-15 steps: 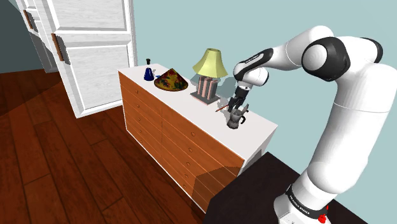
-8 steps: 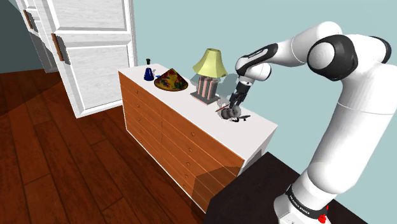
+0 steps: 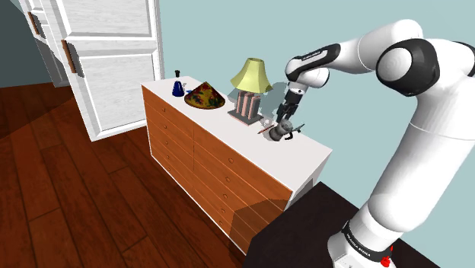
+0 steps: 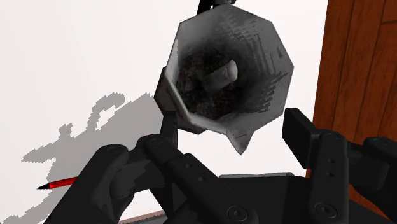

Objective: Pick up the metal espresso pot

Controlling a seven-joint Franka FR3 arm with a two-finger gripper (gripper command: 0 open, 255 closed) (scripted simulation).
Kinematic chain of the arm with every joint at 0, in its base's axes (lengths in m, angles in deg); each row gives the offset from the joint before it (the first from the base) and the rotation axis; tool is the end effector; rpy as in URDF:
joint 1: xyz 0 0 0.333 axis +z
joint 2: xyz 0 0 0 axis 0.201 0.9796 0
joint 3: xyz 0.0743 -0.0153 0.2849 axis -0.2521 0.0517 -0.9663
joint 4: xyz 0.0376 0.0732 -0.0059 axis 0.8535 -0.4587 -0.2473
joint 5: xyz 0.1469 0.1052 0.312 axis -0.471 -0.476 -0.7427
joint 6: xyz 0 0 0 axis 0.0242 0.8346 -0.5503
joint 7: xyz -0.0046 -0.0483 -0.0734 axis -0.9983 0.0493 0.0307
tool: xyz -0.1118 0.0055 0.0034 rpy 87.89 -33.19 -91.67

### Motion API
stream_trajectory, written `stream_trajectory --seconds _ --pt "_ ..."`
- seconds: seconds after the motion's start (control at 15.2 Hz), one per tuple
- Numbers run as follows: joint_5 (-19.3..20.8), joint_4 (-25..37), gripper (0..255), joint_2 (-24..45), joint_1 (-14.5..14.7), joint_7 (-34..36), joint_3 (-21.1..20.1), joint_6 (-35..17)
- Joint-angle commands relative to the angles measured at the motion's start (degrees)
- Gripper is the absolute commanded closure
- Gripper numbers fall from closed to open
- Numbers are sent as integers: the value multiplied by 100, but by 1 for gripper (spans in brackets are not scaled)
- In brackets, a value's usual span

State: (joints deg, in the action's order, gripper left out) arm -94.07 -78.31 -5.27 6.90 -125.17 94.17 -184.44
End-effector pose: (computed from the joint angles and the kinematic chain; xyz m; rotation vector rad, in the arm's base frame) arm 0.5064 -0.2131 0.3724 -2.9409 -0.0414 -0.0731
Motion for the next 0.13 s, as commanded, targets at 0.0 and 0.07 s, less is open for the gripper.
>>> stream_trajectory --seconds 0.0,0.07 --pt "35 37 255 -56 8 42 4 82" --pt "35 37 255 -56 8 42 4 82"
